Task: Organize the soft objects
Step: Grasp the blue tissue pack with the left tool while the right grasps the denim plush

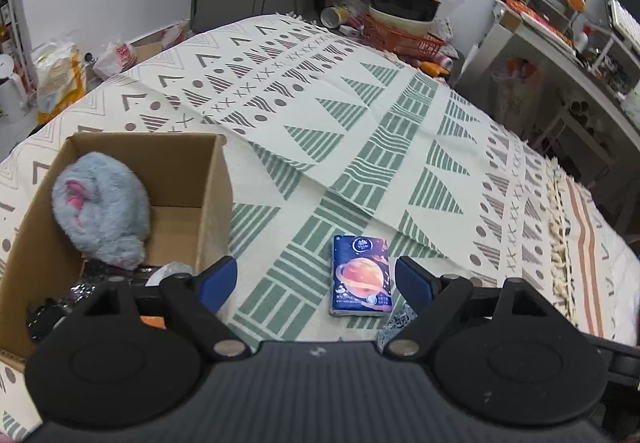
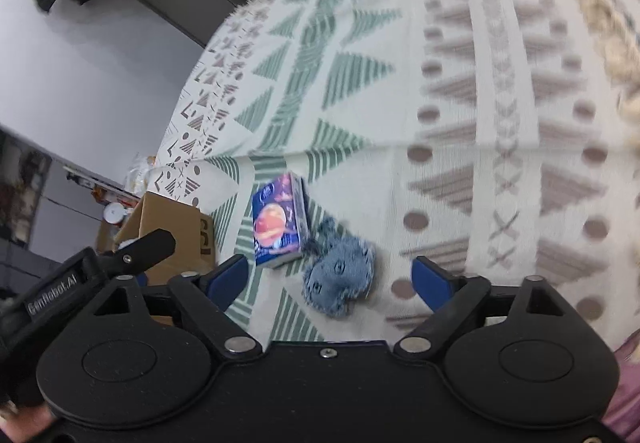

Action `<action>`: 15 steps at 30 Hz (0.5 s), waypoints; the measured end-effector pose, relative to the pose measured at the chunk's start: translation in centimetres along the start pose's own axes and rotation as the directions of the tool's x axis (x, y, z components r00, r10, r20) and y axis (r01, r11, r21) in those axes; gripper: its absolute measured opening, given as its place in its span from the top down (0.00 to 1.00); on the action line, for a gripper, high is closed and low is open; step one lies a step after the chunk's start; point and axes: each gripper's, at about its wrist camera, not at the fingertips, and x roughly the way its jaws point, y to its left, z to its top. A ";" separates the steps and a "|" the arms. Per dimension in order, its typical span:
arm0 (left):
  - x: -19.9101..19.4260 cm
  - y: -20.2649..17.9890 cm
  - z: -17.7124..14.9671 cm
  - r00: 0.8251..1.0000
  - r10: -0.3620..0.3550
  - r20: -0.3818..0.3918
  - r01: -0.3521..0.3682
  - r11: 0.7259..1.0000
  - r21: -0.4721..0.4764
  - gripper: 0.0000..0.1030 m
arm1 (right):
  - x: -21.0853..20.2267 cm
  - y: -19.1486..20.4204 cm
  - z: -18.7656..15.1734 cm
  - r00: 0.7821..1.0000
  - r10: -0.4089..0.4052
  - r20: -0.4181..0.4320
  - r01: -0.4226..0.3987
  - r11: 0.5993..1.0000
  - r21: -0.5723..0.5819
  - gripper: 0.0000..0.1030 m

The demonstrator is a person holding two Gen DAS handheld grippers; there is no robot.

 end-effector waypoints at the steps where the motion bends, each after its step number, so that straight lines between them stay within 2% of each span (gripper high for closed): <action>1: 0.3 -0.2 -0.1 1.000 0.002 -0.005 -0.002 1.000 0.008 0.18 | 0.4 -0.2 -0.1 1.000 0.006 -0.015 -0.006 1.000 0.016 0.18; 6: 1.7 -0.7 -0.3 0.999 -0.012 -0.039 0.012 1.000 0.004 0.18 | 2.1 -0.3 -0.1 0.999 0.005 -0.044 -0.005 1.000 0.020 0.23; 10: 3.0 -1.4 -0.2 0.998 -0.026 -0.051 0.026 1.000 0.001 0.18 | 3.5 -1.1 0.3 0.999 0.009 -0.050 -0.006 0.998 0.068 0.29; 15: 4.8 -2.5 -0.2 0.998 -0.001 -0.061 0.004 0.999 0.036 0.18 | 4.4 -1.8 0.9 0.999 0.027 -0.032 -0.025 0.998 0.064 0.32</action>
